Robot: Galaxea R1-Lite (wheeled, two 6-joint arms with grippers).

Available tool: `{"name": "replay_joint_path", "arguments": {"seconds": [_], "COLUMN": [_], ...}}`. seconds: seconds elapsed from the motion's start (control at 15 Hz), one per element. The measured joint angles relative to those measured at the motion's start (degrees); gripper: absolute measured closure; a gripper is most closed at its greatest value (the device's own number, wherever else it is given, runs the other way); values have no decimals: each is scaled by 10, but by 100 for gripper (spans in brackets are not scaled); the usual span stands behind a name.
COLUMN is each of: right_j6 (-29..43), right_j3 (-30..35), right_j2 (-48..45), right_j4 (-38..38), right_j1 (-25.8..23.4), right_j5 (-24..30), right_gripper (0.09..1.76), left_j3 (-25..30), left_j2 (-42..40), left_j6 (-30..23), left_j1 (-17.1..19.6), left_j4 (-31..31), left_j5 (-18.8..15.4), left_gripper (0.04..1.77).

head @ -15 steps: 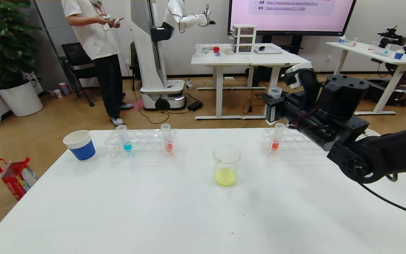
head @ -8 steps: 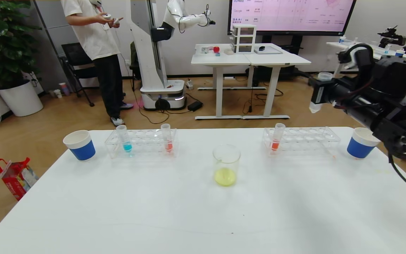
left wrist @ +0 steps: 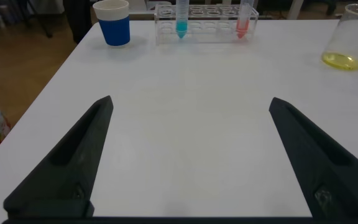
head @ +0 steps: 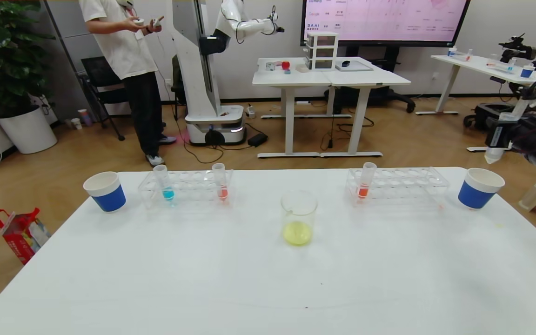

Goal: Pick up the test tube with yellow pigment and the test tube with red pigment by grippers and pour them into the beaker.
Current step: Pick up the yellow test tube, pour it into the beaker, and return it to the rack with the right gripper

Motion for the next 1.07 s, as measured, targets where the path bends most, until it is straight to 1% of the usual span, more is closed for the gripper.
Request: {"name": "replay_joint_path", "arguments": {"seconds": [0.13,0.27,0.4,0.6,0.87,1.07], "right_j6": [0,-1,-1,-1,12,23], "right_j3": [-1,-2,-2,1,-4,0], "right_j2": [19,36,55,92,134,155], "right_j4": [-5,-12,-27,-74,-92,-108], "right_j1": [-26,-38,-45,-52,-60,-61], "right_j5": [7,12,13,13,31,35], "right_gripper": [134,134,134,134,134,134], "left_j3": [0,0,0,0,0,0], "left_j2": [0,0,0,0,0,0], "left_j6": [0,0,0,0,0,0], "left_j1": [0,0,0,0,0,0], "left_j4": [0,0,0,0,0,0], "left_j5": [0,0,0,0,0,0], "left_gripper": [6,6,6,6,6,6]}}
